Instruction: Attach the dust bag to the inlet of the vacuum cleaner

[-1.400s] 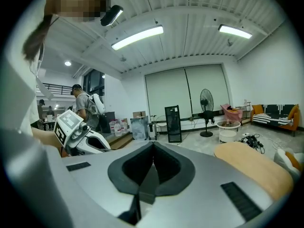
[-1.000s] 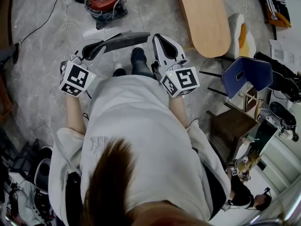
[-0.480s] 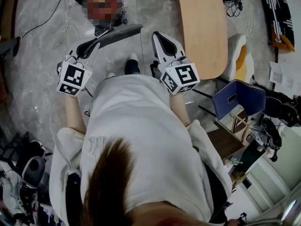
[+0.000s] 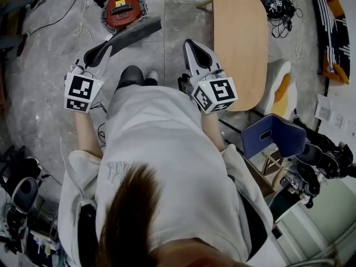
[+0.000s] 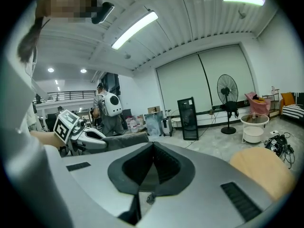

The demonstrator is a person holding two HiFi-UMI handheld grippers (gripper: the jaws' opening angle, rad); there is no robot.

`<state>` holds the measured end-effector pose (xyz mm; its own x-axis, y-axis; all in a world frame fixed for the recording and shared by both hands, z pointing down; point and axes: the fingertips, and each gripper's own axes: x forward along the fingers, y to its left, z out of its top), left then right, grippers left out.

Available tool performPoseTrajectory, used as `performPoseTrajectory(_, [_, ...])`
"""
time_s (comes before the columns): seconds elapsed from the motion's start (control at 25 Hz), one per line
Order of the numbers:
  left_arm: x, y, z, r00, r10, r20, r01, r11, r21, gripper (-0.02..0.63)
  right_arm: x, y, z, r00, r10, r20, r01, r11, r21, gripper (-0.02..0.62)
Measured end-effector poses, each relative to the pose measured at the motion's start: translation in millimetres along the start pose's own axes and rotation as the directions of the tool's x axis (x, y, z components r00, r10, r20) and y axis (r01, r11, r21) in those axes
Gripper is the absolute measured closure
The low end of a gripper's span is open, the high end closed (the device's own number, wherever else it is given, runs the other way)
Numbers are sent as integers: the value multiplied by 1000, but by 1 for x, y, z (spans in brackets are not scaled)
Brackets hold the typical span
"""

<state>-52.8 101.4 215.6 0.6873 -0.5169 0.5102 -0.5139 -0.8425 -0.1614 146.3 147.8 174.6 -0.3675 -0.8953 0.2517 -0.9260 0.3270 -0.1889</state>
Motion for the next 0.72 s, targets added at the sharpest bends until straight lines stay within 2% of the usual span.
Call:
performPoseTrajectory(0.36, [14,4,-6,1000,-13,-28,12,999,-35,565,21,-10,-2,999,22,-28,-21,1000,21,594])
performPoseTrajectory(0.72, [45,14,-11,987,-156,-48,155,988,-29,565,72,-21,21,999,2,-40,-1,999,34,594])
